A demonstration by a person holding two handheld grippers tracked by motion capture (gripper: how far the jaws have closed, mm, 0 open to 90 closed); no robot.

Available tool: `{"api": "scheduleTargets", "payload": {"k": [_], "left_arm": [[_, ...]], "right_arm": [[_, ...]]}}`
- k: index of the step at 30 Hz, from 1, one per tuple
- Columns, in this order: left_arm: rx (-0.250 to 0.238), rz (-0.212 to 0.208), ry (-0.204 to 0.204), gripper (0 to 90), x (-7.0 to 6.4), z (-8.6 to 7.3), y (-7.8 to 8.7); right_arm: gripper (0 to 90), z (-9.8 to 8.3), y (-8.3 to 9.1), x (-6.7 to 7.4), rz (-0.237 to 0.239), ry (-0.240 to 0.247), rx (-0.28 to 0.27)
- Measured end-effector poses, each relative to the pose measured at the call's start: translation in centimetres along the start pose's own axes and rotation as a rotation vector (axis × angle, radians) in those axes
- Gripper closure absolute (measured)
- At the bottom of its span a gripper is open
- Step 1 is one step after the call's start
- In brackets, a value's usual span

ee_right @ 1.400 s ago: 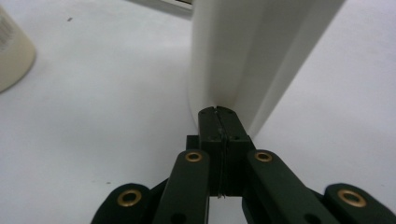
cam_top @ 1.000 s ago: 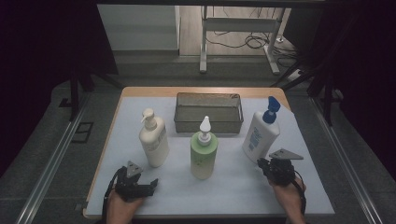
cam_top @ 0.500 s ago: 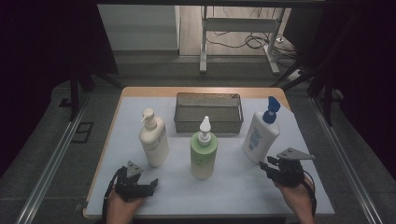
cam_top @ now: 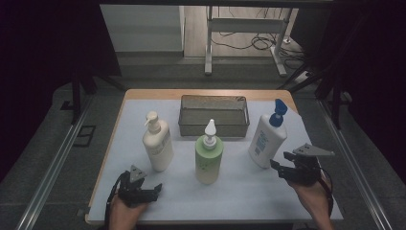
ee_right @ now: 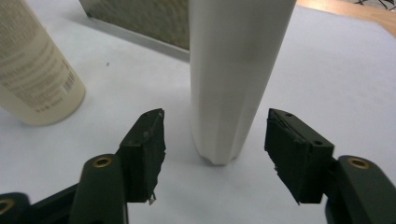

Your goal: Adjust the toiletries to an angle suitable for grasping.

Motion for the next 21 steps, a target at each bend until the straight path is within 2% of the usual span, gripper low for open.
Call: {"api": "scheduleTargets", "payload": {"k": [14, 21], "left_arm": [[0.000, 0.000, -0.002, 11.0, 0.0, 0.0, 0.0], [0.000, 0.000, -0.002, 11.0, 0.0, 0.0, 0.0]], "right_arm": [[26.2, 3.2, -0.7, -0.4, -0.044, 0.005, -0.026], [24.8, 4.5, -1.4, -0.4, -0.058, 0.004, -0.031]]}}
Point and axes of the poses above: each handheld gripper's, and its own axes: y roughly backward along the jaws, z roughly out of its top, x roughly to its left, the point moved 1 cm from there along -y, roughly forward along the jaws, and after that the axes turned 1 degree about z, right-handed, at the moved point
